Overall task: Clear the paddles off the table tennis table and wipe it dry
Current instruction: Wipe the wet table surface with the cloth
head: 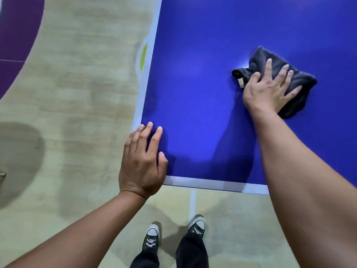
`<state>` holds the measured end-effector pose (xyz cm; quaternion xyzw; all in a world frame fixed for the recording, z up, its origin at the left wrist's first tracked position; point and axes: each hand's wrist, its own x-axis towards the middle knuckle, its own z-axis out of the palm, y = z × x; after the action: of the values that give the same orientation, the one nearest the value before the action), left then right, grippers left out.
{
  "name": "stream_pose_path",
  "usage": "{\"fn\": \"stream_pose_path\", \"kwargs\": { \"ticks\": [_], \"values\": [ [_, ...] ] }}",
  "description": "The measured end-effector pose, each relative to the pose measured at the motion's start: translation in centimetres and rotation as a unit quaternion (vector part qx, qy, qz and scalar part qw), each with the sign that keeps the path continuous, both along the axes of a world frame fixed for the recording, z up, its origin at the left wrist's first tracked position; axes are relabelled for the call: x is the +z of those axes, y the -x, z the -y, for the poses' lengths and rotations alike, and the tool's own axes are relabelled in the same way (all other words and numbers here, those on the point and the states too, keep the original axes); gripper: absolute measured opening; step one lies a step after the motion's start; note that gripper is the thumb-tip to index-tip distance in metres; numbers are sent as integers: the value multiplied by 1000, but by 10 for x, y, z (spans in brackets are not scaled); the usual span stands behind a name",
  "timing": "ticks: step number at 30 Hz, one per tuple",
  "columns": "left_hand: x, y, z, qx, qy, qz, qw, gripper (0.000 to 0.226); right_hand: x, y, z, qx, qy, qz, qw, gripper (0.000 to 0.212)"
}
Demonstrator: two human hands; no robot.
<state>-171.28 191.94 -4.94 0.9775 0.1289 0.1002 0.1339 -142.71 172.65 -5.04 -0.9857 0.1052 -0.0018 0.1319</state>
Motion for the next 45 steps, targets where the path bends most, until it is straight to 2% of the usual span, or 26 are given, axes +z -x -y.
{"fn": "stream_pose_path", "kwargs": {
  "ticks": [4, 7, 9, 16, 20, 24, 28, 31, 34, 37, 42, 45],
  "values": [
    [1, 1, -1, 9, 40, 17, 999, 53, 1, 60, -64, 111, 16, 15, 994, 58],
    [5, 6, -6, -12, 97, 43, 994, 46, 3, 105, -124, 222, 20, 14, 975, 58],
    [7, 23, -11, -26, 102, 52, 993, 43, 3, 134, -155, 276, 29, 13, 961, 58],
    [-4, 134, -9, -48, 88, 10, 995, 61, 2, 225, -176, 323, 8, 9, 946, 58],
    [-4, 151, -6, -57, 93, -6, 994, 68, 2, 269, -159, 352, -15, 19, 936, 57],
    [1, 143, 1, -19, 86, -1, 996, 58, -1, 283, -113, 325, -25, 36, 945, 55],
    [12, 120, 13, -18, 70, 14, 997, 50, -5, 274, -33, 239, 3, 50, 970, 55],
    [15, 92, 28, -45, 40, 18, 998, 46, -1, 245, 3, 198, 9, 11, 980, 55],
    [9, 47, 33, -89, 1, 14, 996, 47, 1, 196, 11, 175, 15, 5, 984, 56],
    [4, 4, 18, -70, -38, 2, 997, 49, 0, 137, 13, 163, 19, 3, 986, 56],
    [-5, -9, 10, -28, -39, 4, 999, 52, 1, 38, 12, 168, 18, -19, 985, 59],
    [-2, -11, 11, -30, -23, 12, 999, 51, 5, 13, 10, 175, 12, -29, 984, 65]
  ]
}}
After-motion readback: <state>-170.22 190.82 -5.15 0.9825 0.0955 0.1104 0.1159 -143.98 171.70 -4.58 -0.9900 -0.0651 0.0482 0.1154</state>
